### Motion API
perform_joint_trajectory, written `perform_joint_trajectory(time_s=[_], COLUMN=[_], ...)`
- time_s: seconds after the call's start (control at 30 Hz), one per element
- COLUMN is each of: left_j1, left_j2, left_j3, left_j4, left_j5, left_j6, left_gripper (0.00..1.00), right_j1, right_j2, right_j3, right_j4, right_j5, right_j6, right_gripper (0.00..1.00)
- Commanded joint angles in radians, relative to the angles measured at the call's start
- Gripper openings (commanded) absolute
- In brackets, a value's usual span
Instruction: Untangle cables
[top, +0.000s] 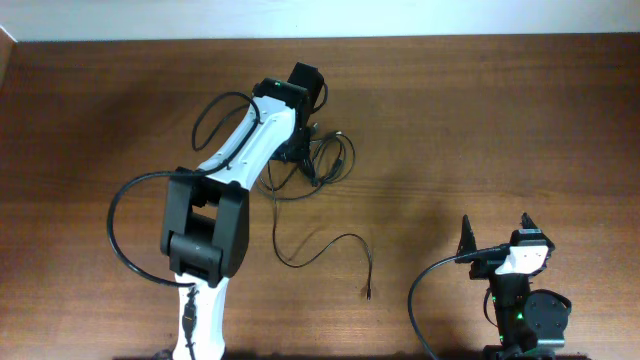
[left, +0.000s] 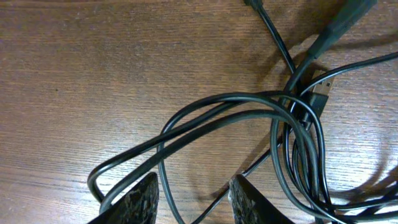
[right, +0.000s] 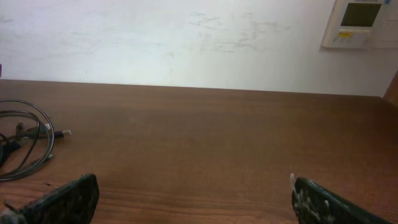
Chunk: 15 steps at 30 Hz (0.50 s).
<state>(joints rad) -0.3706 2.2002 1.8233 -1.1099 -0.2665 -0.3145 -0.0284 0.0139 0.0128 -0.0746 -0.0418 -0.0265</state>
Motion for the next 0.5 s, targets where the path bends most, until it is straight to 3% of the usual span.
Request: perform_joint_trajectory(time_s=[0.0,0.2,0.47], left_j1=[0.007,0.007,0.007], left_j2=[0.01,0.01,0.01], left_j3=[0.01,0.01,0.01], left_j4=[0.01,0.018,0.017], left_j5=[-0.031,-0.117,-0.103], left_j6=[-0.014,-0.014,-0.014], left_gripper=[0.4,0.39,0.33], right_j1=[-0.005,-0.005,-0.005], right_j2=[-0.008,-0.008,-0.008], right_j3=[-0.007,-0.007,-0.007], right_j4=[-0.003,-0.003,-0.003], right_j5=[0.005,0.005,0.005], right_j6=[0.005,0.005,0.004], right_gripper=[0.98,0.98,0.98])
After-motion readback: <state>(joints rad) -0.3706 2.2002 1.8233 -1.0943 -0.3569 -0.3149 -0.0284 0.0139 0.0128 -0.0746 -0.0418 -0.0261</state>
